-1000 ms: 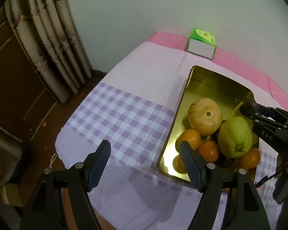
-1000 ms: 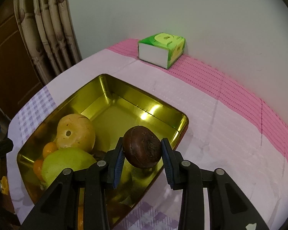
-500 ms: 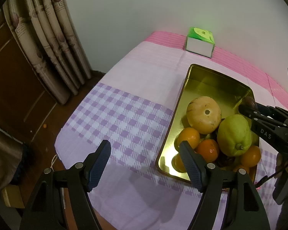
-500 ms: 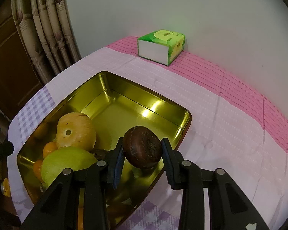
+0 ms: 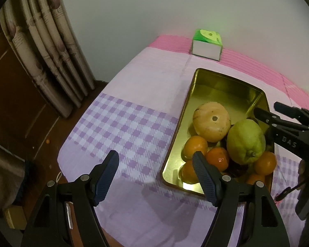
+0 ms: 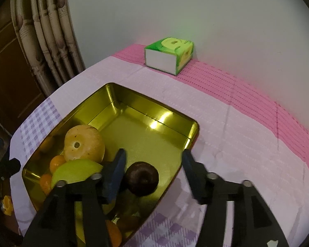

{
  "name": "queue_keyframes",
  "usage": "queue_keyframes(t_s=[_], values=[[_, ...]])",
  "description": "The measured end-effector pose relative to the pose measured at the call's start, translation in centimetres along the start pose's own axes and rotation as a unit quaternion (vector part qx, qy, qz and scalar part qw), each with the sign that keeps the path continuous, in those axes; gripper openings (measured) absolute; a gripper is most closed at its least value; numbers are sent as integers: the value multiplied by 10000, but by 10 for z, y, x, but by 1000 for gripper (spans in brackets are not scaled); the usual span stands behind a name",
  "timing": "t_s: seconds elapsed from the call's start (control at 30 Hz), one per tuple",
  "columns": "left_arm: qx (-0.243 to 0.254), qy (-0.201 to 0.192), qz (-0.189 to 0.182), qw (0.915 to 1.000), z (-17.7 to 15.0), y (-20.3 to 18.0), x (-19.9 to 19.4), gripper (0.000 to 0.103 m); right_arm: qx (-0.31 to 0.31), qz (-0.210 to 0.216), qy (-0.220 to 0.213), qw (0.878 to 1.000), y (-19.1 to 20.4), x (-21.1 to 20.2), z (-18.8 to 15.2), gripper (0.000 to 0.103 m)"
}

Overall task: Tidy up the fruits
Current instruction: 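Lower the brown fruit into the tray and open right gripper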

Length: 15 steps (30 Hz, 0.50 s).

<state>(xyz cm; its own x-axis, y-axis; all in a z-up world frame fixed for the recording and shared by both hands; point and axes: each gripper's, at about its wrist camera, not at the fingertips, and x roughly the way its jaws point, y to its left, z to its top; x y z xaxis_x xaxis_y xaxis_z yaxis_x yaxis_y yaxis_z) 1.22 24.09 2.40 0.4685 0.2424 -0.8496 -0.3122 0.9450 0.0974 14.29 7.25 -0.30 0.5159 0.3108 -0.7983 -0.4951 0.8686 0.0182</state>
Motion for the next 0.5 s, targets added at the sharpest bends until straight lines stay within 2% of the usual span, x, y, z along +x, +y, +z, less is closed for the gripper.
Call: queue_keyframes(t_s=[0.13, 0.3, 0.5], values=[[95, -23, -16, 10000, -1, -4, -2, 74, 176, 8, -85, 9998, -4, -18, -3, 69], [203, -27, -52, 9998, -3, -10, -4, 74, 435, 4, -108, 9990, -6, -42, -17, 91], [350, -21, -73, 9994, -6, -19, -5, 74, 386, -134, 80, 9991, 8, -59, -43, 100]])
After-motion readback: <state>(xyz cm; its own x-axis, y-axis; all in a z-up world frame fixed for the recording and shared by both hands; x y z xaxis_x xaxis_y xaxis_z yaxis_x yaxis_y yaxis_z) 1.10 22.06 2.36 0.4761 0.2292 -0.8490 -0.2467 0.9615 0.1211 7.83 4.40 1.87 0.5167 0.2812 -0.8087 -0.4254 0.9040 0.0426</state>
